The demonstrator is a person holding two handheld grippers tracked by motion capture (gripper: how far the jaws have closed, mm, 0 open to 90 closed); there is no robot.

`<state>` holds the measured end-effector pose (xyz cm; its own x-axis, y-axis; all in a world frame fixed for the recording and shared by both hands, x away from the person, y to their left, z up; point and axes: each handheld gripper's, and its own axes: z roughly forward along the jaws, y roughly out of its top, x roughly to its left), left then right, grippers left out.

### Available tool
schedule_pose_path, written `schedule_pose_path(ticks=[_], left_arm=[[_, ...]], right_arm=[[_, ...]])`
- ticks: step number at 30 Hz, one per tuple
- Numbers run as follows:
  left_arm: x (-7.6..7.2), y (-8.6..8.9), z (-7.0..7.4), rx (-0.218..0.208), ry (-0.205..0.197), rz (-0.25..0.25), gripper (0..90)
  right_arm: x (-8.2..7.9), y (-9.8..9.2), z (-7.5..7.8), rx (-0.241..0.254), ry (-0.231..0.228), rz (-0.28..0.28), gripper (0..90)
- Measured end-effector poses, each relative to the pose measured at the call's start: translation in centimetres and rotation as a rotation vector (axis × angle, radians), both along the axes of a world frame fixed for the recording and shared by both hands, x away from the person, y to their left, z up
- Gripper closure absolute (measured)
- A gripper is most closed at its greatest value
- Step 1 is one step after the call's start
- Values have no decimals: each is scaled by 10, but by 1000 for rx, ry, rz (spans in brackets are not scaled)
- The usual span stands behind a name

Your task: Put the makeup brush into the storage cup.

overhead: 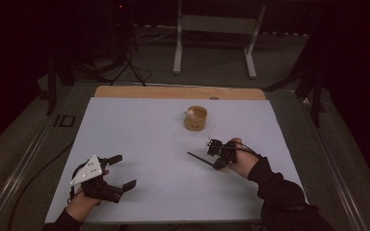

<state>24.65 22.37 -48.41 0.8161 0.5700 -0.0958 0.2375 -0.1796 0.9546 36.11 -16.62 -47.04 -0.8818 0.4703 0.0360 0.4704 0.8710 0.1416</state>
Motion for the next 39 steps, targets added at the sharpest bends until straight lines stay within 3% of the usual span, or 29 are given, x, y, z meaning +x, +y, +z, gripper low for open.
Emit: schedule_pose_path(ticks=[2, 4, 5, 12, 20, 23, 33, 36, 38, 39], left_arm=[[0, -1, 1, 1, -1, 0, 6], [-1, -2, 1, 2, -2, -4, 6], [-1, -2, 1, 6, -2, -7, 6], [0, -7, 4, -2, 8, -16, 6], [-1, -16, 10, 33, 8, -36, 6], [0, -21, 14, 36, 29, -46, 6], [13, -51, 24, 172, 0, -122, 6], [19, -61, 28, 226, 50, -126, 6], [23, -66, 30, 248, 59, -172, 5], [25, -70, 30, 279, 53, -181, 6]], right_arm=[[-2, -1, 1, 27, 16, 53, 844], [-2, -1, 1, 25, 22, 61, 844], [-4, -1, 2, 35, 29, 100, 843], [-7, 2, 5, 52, 55, 179, 844], [-6, 5, 18, 73, 42, 253, 844], [-6, 6, 20, 70, 37, 273, 844], [-3, 6, 38, 77, 57, 298, 843], [-4, 6, 42, 74, 54, 307, 844], [-4, 6, 45, 75, 56, 311, 843], [-4, 6, 46, 74, 53, 313, 843]])
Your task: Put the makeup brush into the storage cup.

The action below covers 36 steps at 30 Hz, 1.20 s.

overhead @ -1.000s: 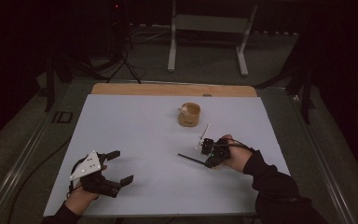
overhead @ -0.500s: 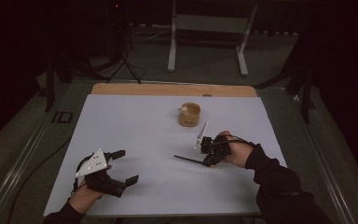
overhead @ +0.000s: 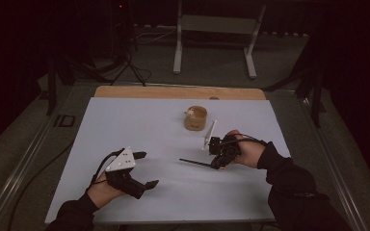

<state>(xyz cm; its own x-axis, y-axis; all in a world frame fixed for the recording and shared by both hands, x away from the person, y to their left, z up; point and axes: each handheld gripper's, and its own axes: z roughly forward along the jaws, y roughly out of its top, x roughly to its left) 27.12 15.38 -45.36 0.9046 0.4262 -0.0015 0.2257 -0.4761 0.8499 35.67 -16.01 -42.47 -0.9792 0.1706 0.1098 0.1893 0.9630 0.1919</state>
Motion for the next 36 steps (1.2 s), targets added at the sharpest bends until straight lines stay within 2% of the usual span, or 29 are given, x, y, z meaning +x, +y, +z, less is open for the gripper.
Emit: schedule_pose_path(ticks=[5, 6, 7, 8, 12, 15, 20, 24, 28, 30, 33, 35, 36], left_arm=[[5, -18, 3, 137, -57, -34, 6], [7, -23, 5, 164, -57, -50, 7], [7, -23, 5, 164, -57, -50, 24], [8, -30, 8, 216, -88, -62, 27], [9, -43, 11, 292, -146, -101, 56], [11, -51, 11, 323, -168, -132, 75], [11, -60, 7, 354, -200, -159, 136], [12, -67, 4, 382, -218, -173, 166], [13, -77, 0, 432, -273, -179, 201], [13, -82, -2, 461, -301, -184, 238], [12, -92, -8, 506, -354, -194, 287], [11, -97, -9, 520, -362, -215, 323], [12, -98, -10, 522, -365, -220, 373]], right_arm=[[-3, -1, 1, -21, 7, 9, 843], [-3, -1, 1, -22, 8, 17, 844], [-3, -1, 1, -22, 8, 17, 844], [-5, -1, 2, -36, 17, 25, 843], [-5, -2, 5, -39, 16, 27, 844], [-6, -2, 6, -46, 14, 36, 844], [-11, 0, 3, -57, 15, 64, 843], [-11, 3, 5, -54, 18, 65, 844], [-11, 8, 7, -57, 7, 71, 844], [-13, 12, 7, -52, 5, 90, 844], [-12, 16, 6, -50, 10, 89, 844], [-11, 17, 5, -56, 17, 85, 844], [-11, 17, 5, -56, 23, 84, 843]])
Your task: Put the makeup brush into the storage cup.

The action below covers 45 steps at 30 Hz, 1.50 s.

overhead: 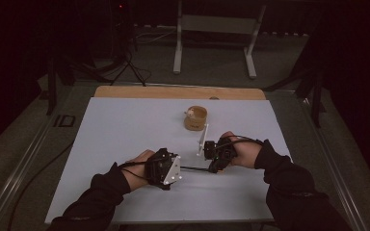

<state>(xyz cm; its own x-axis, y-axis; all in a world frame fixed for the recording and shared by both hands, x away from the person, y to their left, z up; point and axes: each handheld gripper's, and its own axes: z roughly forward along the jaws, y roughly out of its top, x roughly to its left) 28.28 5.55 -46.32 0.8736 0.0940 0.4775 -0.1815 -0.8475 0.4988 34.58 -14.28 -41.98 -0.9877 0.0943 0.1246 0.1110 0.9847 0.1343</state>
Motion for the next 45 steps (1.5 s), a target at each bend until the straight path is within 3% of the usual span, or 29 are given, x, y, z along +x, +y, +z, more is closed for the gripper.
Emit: schedule_pose_path(ticks=[1, 4, 11, 16, 19, 24, 29, 32, 35, 36, 40, 44, 45], left_arm=[[0, -2, -1, -15, 6, 4, 397], [2, -6, -3, 7, -13, -11, 478], [2, -21, -5, 91, -56, -52, 627], [2, -26, -8, 118, -39, -67, 713], [3, -25, -9, 113, -31, -71, 754], [5, -25, -11, 134, -38, -71, 830], [4, -27, -15, 162, -44, -82, 858], [6, -27, -16, 164, -23, -87, 862], [8, -26, -17, 176, -48, -107, 863], [9, -26, -17, 177, -46, -101, 864], [10, -26, -18, 144, 30, -87, 865], [14, -26, -17, 107, 91, -10, 865], [18, -24, -12, 169, 77, -18, 865]], right_arm=[[0, 0, 0, -3, 2, 1, 844], [-1, 0, -1, -3, 3, 5, 844], [0, -1, -1, -7, 19, -4, 844], [-1, -1, -1, -8, 22, -6, 844], [-1, 0, -1, -10, 25, -2, 844], [-2, 3, -2, -7, 28, 0, 843], [-1, 5, -3, -10, 35, -13, 843], [-1, 6, -4, -7, 41, -24, 843], [-1, 7, -5, -12, 57, -50, 842], [0, 6, -6, -10, 60, -55, 842], [0, 6, -5, -2, 66, -70, 827], [1, 4, -4, 37, 49, -97, 645], [1, 4, -1, 50, 37, -110, 603]])
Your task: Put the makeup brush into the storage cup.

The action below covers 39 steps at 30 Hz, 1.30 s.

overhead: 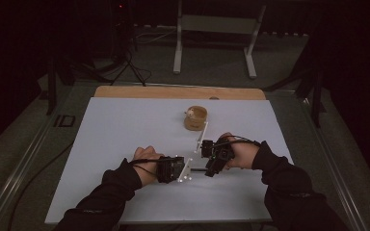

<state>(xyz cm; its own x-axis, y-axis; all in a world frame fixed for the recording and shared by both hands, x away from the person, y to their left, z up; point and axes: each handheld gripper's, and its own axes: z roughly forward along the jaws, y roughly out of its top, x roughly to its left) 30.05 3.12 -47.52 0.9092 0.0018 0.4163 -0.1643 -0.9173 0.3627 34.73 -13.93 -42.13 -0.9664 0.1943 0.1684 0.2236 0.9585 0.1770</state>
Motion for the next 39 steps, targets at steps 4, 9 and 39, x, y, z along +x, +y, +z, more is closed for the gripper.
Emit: schedule_pose_path(ticks=[4, 9, 39], left_arm=[[4, 1, 2, 5, 51, 55, 866], [8, 3, 3, -21, 121, 134, 866], [22, 44, 20, -485, 410, 373, 866]], right_arm=[[1, -5, 9, 64, -32, -44, 421], [3, -13, 17, 134, -93, -115, 277], [-20, -87, 48, 463, -354, -307, 139]])
